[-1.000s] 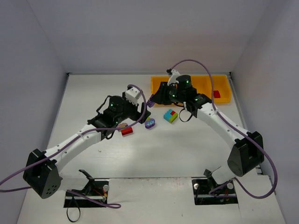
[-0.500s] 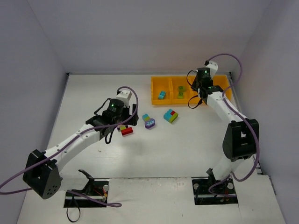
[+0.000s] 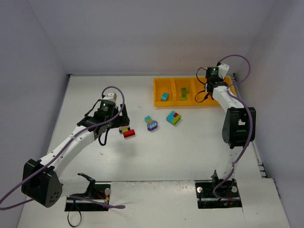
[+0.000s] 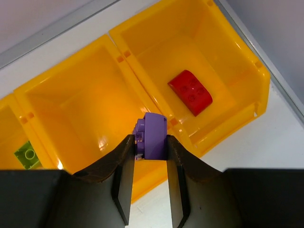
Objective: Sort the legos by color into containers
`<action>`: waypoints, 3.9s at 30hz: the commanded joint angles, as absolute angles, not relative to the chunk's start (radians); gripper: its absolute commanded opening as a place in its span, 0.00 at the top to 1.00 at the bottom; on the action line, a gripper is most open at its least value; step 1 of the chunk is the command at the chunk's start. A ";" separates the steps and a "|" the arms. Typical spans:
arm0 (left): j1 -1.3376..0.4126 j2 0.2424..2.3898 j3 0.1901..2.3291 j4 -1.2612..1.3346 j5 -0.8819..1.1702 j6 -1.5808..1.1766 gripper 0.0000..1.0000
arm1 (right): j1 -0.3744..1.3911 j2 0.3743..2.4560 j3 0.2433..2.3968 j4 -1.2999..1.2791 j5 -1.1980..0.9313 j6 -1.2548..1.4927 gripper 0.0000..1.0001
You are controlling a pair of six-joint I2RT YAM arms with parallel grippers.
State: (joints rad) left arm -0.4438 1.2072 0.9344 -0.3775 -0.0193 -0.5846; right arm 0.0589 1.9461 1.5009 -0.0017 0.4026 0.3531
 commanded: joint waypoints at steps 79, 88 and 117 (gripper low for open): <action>-0.448 1.740 1.181 -0.479 -0.051 -0.884 0.84 | 0.486 1.226 0.896 0.017 0.009 0.408 0.37; -0.448 1.507 1.114 -0.285 0.093 -0.936 0.87 | 0.551 1.226 0.979 0.074 -0.223 0.442 0.37; -0.472 1.272 1.040 -0.058 0.187 -1.157 0.86 | 0.727 1.488 1.143 0.351 -0.278 0.486 0.36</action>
